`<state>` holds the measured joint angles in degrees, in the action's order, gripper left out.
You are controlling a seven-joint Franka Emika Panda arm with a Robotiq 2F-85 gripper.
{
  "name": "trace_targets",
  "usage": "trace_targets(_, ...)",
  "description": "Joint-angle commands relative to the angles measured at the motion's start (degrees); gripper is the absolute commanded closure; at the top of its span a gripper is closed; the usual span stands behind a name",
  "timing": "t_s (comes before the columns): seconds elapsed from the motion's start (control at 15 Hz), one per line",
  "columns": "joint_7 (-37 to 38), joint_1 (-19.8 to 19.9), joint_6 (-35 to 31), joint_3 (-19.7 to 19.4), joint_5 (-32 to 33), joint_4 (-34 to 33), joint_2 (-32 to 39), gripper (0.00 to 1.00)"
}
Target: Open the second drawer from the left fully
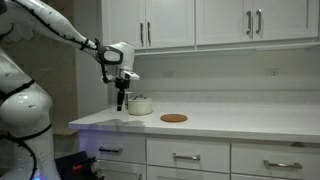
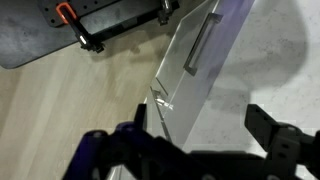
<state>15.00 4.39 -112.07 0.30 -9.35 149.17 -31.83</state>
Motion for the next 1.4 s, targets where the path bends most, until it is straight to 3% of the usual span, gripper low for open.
trace_targets(0.0, -0.3, 2.8, -1.3, -2.4, 1.2, -1.2, 2.2, 0.0)
trace_targets(0.67, -1.3, 8.9, -6.1, -9.1, 3.0, -1.2, 5.5, 0.0)
trace_targets(1.33, -1.2, 12.8, -16.4, -12.4, 4.1, -0.5, 10.7, 0.0)
